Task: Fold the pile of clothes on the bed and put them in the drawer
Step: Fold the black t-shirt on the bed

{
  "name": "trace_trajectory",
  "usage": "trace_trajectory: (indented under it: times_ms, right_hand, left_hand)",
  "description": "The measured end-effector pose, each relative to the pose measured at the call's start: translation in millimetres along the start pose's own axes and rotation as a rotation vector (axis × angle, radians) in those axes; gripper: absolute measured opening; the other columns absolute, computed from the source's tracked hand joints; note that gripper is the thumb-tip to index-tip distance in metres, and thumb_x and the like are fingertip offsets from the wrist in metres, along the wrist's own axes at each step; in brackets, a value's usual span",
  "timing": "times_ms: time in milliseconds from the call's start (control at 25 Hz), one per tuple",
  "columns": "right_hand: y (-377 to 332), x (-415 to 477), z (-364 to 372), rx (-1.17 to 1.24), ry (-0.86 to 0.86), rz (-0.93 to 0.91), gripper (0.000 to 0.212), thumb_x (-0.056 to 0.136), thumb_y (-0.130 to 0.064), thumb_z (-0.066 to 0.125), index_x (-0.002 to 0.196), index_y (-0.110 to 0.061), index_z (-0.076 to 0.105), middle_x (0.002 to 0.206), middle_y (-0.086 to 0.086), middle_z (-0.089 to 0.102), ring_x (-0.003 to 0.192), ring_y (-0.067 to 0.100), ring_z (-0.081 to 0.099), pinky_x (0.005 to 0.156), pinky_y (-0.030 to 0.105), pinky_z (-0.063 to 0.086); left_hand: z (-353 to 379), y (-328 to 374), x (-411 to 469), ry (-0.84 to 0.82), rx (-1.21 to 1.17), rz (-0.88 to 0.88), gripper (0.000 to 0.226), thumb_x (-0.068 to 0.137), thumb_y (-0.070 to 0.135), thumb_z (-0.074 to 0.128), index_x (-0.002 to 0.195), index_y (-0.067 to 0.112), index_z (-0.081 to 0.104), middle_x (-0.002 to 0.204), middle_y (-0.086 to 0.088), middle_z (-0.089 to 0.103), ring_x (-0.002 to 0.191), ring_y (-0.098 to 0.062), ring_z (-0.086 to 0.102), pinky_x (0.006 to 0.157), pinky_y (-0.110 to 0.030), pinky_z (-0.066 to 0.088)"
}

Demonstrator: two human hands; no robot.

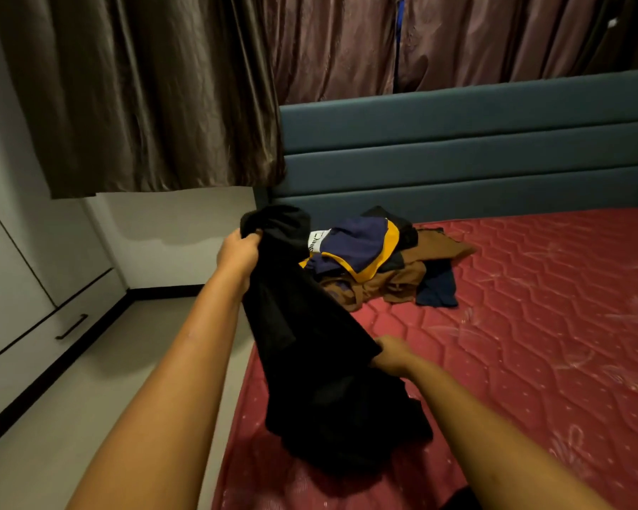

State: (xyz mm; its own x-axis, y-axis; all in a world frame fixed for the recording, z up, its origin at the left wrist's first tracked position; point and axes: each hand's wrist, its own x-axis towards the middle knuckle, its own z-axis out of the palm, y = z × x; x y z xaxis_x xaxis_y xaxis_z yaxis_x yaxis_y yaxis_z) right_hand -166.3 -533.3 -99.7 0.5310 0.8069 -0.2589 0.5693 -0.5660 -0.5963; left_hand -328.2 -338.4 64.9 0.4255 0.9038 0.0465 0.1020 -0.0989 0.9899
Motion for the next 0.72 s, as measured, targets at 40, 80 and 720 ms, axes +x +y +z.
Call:
trace_trajectory:
  times_ms: [40, 80, 720]
  right_hand:
    - [7.3, 9.4, -3.9, -0.061, 0.021, 0.034, 0.009, 0.09, -0.016, 0.06, 0.084, -0.012, 0.063, 0.09, 0.011, 0.057, 0.083, 0.019, 0.054, 0.06, 0.025, 0.032]
    - [13.7, 20.4, -13.6, -0.111, 0.042, 0.068, 0.014, 0.092, -0.021, 0.059, 0.095, -0.008, 0.066, 0.096, 0.015, 0.061, 0.088, 0.024, 0.058, 0.063, 0.024, 0.033]
    - [67.9, 21.1, -79.2, -0.504, 0.425, 0.026, 0.025, 0.087, -0.011, 0.057, 0.11, -0.014, 0.067, 0.116, 0.013, 0.057, 0.101, 0.034, 0.061, 0.081, 0.04, 0.049]
  left_hand:
    - [-5.0, -6.0, 7.2, -0.003, 0.012, -0.109, 0.025, 0.092, 0.027, 0.053, 0.112, 0.014, 0.062, 0.111, -0.011, 0.066, 0.098, -0.03, 0.062, 0.09, -0.042, 0.052]
    - [-8.1, -8.7, 14.3, -0.03, -0.004, -0.229, 0.019, 0.096, 0.023, 0.051, 0.105, 0.009, 0.061, 0.102, -0.01, 0.064, 0.09, -0.027, 0.061, 0.081, -0.037, 0.052]
    - [-11.9, -127.0, -4.0, 0.337, -0.632, -0.321, 0.031, 0.098, 0.017, 0.042, 0.108, 0.005, 0.069, 0.078, -0.003, 0.063, 0.071, -0.018, 0.058, 0.05, -0.02, 0.051]
